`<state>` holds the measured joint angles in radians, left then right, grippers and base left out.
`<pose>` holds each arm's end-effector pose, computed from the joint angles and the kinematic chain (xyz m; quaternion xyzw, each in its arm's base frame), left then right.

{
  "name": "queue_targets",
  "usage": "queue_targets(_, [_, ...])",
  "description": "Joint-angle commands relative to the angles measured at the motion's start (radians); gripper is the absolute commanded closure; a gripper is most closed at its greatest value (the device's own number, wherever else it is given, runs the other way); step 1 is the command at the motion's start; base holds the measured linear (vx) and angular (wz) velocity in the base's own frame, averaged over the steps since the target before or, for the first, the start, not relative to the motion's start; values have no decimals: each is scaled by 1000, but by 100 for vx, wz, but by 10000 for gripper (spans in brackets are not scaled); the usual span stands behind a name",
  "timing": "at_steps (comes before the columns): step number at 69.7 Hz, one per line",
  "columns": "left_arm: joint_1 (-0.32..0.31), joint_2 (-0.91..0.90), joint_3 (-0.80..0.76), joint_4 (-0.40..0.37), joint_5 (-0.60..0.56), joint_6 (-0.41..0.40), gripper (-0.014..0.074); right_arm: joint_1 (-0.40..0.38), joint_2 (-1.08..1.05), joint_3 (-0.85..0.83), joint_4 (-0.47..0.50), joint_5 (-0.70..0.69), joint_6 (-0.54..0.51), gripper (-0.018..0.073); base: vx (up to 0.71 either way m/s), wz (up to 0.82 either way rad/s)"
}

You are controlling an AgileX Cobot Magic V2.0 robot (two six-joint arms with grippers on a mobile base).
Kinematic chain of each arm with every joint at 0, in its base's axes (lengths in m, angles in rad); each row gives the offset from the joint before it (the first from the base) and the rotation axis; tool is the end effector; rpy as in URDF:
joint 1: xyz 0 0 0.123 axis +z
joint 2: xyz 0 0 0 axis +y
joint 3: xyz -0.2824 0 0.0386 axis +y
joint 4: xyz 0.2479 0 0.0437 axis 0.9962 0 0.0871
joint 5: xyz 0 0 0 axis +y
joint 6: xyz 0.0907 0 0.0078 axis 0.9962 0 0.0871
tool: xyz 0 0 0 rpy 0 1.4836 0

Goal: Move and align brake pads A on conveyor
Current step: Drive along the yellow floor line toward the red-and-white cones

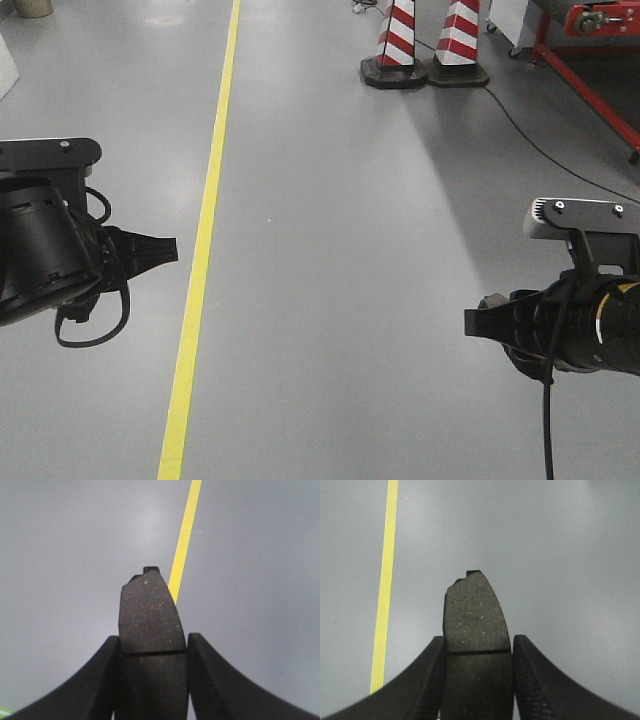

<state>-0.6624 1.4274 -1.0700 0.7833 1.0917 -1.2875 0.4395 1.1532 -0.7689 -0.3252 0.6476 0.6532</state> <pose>0.2483 -0.1213 0.2959 -0.1497 0.9177 0.1196 0.3481 0.2075 0.0781 0.2733 0.0079 0.9434 0.0445 0.3286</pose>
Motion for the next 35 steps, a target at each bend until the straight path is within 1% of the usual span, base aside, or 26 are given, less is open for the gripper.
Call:
queue_targets(1, [1, -33, -26, 64, -3, -4, 443, 0, -24, -30, -22, -55, -4, 405, 50, 2])
queue_targets(35, [1, -33, -26, 64, -3, -4, 443, 0, -24, -30, -22, -55, -4, 405, 52, -1])
